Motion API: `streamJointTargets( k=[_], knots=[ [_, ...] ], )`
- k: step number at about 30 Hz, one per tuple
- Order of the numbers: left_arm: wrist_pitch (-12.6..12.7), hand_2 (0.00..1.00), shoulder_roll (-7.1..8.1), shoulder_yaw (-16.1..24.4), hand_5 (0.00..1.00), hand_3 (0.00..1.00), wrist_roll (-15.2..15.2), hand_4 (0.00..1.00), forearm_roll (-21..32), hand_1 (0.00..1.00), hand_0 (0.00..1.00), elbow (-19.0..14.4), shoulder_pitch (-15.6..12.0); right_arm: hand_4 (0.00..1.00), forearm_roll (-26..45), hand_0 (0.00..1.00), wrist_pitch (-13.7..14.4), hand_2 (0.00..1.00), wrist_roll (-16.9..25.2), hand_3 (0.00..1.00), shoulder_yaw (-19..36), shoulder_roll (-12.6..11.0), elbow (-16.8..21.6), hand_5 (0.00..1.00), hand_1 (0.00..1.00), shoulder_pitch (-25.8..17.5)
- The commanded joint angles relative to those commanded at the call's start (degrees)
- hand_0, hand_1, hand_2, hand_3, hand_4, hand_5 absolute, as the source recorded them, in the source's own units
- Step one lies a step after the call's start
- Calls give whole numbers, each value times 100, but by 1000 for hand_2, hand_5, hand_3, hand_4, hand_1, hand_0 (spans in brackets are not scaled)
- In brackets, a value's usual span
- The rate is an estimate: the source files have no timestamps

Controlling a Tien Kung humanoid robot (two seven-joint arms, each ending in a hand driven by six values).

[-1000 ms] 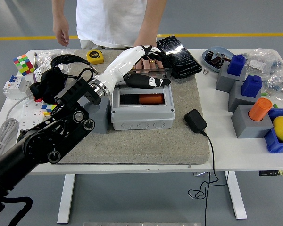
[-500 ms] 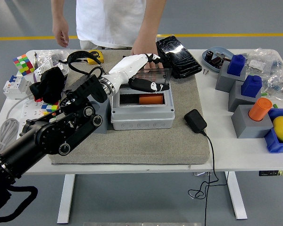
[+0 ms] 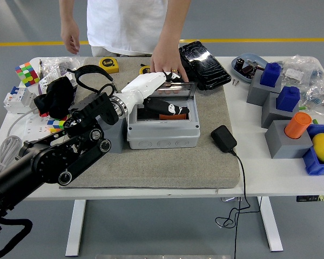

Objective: Fetch the battery,place it into the box,close the lid of the box

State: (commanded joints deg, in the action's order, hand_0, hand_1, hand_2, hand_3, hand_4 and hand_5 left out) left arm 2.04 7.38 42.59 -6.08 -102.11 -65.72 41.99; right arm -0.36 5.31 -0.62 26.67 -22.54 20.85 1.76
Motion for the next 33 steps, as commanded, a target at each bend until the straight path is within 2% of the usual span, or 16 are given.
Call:
streamJointTargets(
  k=[6, 11, 20, 23, 27, 31, 33],
  knots=[
    [-84, 770, 201, -142, 629, 773, -105, 998, 201, 762, 736, -455, -153, 945, -4, 567, -3, 594, 1, 552, -7, -4, 0, 474, 605, -11],
    [-147, 767, 337, -275, 641, 770, -184, 998, 339, 753, 721, -667, -275, 945, -2, 567, -5, 594, -1, 552, -13, 2, -1, 475, 605, -7],
    [-231, 764, 482, -333, 648, 768, -247, 998, 608, 746, 711, -929, -539, 945, 8, 567, -3, 594, 1, 552, -26, -4, -4, 475, 605, -1],
    [-210, 763, 526, -142, 648, 768, -187, 998, 654, 738, 681, -1068, -694, 944, 4, 567, -2, 596, 4, 552, -28, -2, -3, 475, 605, 10],
    [-147, 756, 554, 411, 647, 763, -40, 998, 730, 732, 679, -1323, -1040, 944, 20, 567, -5, 595, 6, 552, -63, 7, -10, 475, 606, 20],
    [32, 756, 496, 1119, 647, 763, 242, 998, 1025, 732, 679, -1561, -1509, 944, 54, 567, -7, 595, 9, 552, -118, 10, -27, 475, 606, 29],
    [129, 745, 416, 1533, 640, 748, 420, 998, 1345, 734, 685, -1665, -1801, 944, 95, 567, -5, 595, 6, 551, -171, 10, -45, 476, 604, 52]
  ],
)
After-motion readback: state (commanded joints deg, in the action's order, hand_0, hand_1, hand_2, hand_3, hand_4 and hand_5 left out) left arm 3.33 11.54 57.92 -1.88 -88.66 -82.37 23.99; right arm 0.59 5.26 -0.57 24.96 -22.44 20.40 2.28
